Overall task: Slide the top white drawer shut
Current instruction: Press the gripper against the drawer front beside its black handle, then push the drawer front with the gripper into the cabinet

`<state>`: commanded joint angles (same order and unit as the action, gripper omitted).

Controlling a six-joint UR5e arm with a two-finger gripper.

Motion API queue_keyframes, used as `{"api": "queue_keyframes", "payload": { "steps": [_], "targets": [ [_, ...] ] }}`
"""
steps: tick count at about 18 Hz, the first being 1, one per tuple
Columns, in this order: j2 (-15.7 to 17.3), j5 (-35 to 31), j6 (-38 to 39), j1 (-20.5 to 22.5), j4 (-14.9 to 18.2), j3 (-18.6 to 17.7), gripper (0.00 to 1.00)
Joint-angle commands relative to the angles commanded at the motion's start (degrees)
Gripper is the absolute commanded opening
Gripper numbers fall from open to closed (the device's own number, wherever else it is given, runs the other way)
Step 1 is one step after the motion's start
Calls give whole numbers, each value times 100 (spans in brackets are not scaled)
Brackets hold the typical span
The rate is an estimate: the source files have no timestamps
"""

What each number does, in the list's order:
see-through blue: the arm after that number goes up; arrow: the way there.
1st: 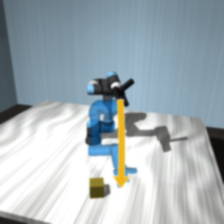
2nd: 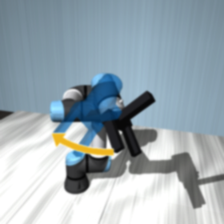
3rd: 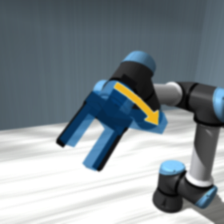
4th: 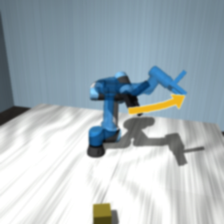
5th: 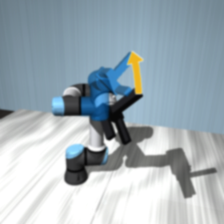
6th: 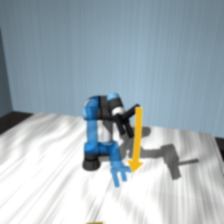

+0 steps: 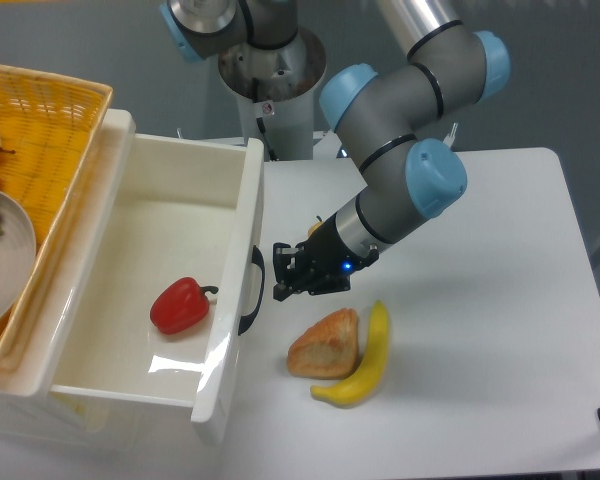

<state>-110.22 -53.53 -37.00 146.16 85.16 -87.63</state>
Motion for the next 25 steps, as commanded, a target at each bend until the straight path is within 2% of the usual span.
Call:
{"api": "queue_keyframes", "payload": {
  "steps": [25],
  "targets": [
    [194, 106, 158, -325, 132, -9, 2]
  ]
}}
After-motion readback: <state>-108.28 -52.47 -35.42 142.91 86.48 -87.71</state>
